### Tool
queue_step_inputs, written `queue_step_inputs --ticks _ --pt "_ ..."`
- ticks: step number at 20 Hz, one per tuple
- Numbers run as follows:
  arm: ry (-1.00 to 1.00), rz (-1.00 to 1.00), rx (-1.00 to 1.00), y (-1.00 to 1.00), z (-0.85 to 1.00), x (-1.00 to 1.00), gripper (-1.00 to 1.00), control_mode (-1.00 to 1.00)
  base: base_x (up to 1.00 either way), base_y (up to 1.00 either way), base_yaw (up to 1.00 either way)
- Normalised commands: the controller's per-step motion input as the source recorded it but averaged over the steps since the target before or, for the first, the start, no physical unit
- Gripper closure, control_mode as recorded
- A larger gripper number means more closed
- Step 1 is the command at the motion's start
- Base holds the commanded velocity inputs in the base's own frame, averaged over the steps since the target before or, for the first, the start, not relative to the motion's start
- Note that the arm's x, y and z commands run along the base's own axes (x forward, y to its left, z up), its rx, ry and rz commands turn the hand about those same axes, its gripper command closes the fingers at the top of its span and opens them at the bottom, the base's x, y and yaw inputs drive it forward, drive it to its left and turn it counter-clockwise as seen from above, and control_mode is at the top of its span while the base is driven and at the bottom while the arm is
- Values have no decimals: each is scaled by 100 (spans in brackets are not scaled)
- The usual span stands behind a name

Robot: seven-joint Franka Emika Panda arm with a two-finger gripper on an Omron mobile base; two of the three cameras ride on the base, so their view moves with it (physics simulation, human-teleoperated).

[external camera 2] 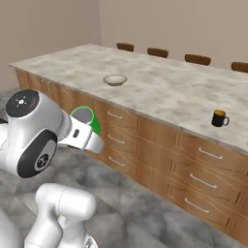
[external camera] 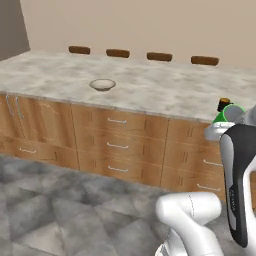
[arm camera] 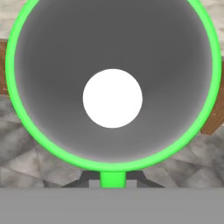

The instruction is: Clear the mugs and bowl far away from the sink.

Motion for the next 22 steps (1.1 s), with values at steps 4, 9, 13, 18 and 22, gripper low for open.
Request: queue_step_inputs --ticks 4,9,13,18,22 --pt "0 0 0 0 0 0 100 100 100 81 -45" --pt "0 0 0 0 0 0 100 100 100 24 -37" --pt "0 0 0 0 0 0 100 100 100 5 -27" --pt "0 0 0 0 0 0 100 100 100 6 -19" --pt "0 0 0 0 0 0 100 100 100 33 -22"
